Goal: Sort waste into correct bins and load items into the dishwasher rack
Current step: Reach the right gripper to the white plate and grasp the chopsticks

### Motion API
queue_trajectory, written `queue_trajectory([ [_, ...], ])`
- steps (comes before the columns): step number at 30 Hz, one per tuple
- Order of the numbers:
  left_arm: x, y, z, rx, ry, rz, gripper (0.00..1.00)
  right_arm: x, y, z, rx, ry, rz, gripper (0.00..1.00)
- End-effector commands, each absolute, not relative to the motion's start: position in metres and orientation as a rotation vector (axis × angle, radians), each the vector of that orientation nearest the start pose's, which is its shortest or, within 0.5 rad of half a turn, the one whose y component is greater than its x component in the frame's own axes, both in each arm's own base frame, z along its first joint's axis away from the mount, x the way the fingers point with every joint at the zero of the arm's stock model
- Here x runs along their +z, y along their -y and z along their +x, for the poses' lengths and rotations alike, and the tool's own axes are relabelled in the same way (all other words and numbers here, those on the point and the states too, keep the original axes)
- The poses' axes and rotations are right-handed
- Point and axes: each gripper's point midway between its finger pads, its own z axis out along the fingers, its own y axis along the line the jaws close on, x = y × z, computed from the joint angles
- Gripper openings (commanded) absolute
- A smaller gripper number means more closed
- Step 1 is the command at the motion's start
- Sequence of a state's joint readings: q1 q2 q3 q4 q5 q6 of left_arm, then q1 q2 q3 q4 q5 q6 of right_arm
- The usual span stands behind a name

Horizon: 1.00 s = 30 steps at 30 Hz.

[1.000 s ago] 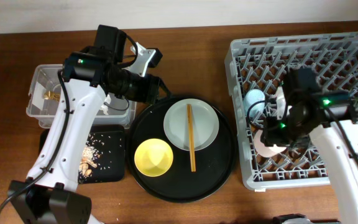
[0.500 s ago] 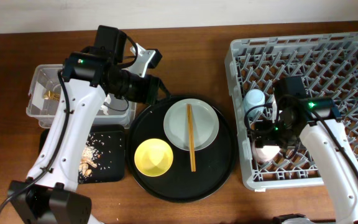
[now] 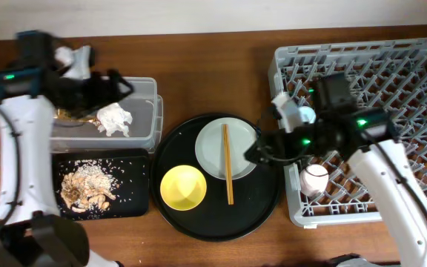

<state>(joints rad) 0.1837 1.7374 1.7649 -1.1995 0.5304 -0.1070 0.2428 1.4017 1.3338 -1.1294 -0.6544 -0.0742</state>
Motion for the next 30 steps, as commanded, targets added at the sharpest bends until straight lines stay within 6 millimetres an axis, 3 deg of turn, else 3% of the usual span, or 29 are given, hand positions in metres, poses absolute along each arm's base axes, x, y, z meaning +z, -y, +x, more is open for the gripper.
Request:
queue_trajectory([
  [1,0.236,-0.027,0.399,-0.665,-2.613,-0.393,0.99,0.195,-0.195,0.277,0.813,-2.705,-0.540,0.99],
  [3,0.236,-0.040,0.398,-0.653,-2.601,-0.434,0.99,0.175,-0.202,0.291,0.657,-2.746,-0.482,0.96],
  [5,0.236,-0.044,0.398,-0.650,-2.596,-0.448,0.99,0.154,-0.202,0.304,0.508,-2.788,-0.401,0.85],
  [7,0.236,-0.045,0.398,-0.649,-2.596,-0.450,0.99,0.129,-0.211,0.313,0.451,-2.821,-0.405,0.61],
  [10,0.236,-0.045,0.398,-0.650,-2.596,-0.450,0.99,0.090,-0.222,0.321,0.430,-2.881,-0.428,0.11],
  [14,0.236,-0.045,0.398,-0.649,-2.596,-0.450,0.99,0.051,-0.225,0.326,0.403,-2.951,-0.410,0.10],
  [16,0.236,-0.045,0.398,-0.649,-2.596,-0.450,0.99,0.041,-0.225,0.326,0.394,-2.973,-0.401,0.15],
  [20,0.236,-0.045,0.398,-0.650,-2.596,-0.450,0.99,0.036,-0.225,0.325,0.394,-3.009,-0.294,0.18],
  [27,0.236,-0.045,0.398,-0.649,-2.596,-0.450,0.99,0.031,-0.230,0.315,0.317,-3.007,-0.346,0.21],
  [30,0.236,-0.045,0.398,-0.649,-2.596,-0.450,0.99,0.029,-0.217,0.320,0.189,-2.997,-0.298,0.20],
])
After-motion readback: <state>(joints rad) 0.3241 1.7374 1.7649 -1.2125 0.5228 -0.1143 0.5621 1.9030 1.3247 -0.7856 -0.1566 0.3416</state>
